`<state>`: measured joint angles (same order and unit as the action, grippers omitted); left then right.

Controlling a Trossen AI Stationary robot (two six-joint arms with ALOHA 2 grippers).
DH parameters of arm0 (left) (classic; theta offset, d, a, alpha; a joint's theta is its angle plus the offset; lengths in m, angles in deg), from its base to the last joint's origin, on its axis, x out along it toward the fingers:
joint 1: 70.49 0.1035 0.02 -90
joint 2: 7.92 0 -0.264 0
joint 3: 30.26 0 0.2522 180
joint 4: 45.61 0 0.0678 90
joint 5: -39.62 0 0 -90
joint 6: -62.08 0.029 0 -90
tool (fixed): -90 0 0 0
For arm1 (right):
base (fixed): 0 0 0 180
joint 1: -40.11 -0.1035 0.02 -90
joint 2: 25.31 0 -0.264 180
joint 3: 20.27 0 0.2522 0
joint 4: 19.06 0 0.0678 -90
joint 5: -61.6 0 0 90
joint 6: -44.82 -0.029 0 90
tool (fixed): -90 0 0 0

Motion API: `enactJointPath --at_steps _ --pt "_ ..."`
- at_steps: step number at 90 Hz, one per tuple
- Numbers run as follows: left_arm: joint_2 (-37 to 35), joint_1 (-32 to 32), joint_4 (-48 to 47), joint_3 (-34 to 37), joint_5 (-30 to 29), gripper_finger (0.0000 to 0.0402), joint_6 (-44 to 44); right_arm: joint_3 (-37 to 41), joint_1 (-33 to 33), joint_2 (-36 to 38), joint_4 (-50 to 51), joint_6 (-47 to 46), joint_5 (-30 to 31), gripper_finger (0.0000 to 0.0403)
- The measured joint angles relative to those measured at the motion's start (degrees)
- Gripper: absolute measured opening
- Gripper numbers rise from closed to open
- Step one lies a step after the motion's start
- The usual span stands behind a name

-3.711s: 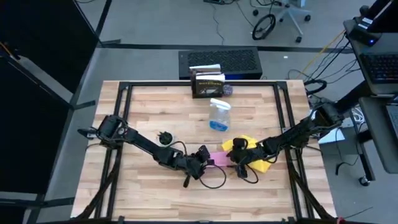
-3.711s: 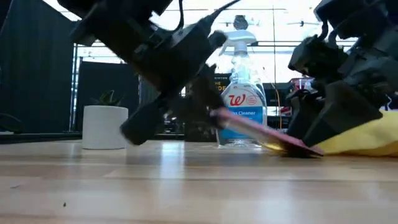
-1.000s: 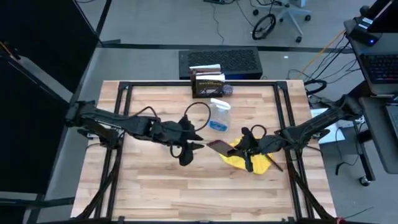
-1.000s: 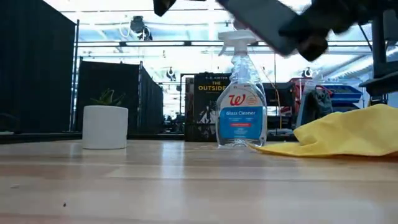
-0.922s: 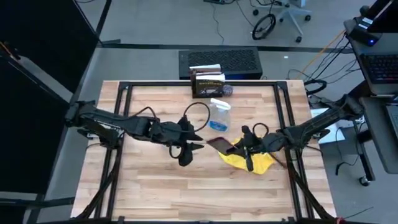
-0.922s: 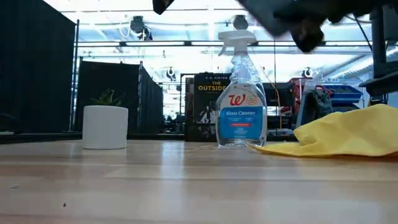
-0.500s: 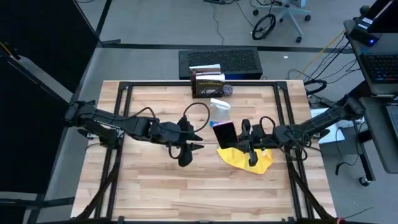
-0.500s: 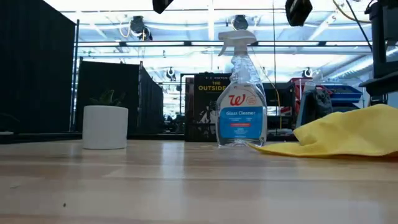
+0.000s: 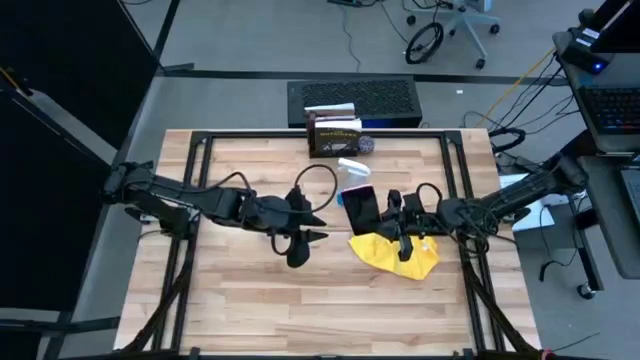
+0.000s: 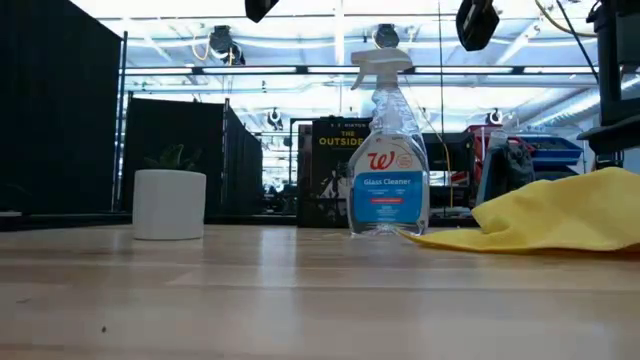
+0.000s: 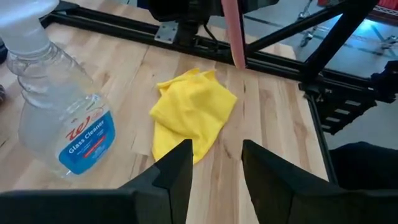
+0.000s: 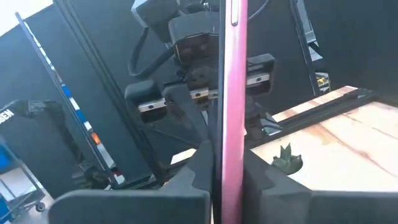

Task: Apply microfiber cloth
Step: Spray the back of the cellphone using the spray bottle

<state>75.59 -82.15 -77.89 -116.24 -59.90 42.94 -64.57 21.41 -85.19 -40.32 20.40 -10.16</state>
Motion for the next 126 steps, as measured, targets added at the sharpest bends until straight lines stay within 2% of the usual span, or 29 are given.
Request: enactJointPath --at_steps 29,68,126 --pt "0.0 0.0 0.0 0.0 0.0 0.0122 0.0 0.0 0.0 0.0 -0.2 0.2 -0.1 0.0009" --pt "0.0 0.0 0.0 0.0 0.0 0.0122 1.5 0.0 -2.1 0.0 0.1 14.2 -0.4 0.0009" --pt "0.0 0.0 0.0 0.0 0.0 0.0122 1.6 0.0 -2.1 0.0 4.9 15.5 1.6 0.0009"
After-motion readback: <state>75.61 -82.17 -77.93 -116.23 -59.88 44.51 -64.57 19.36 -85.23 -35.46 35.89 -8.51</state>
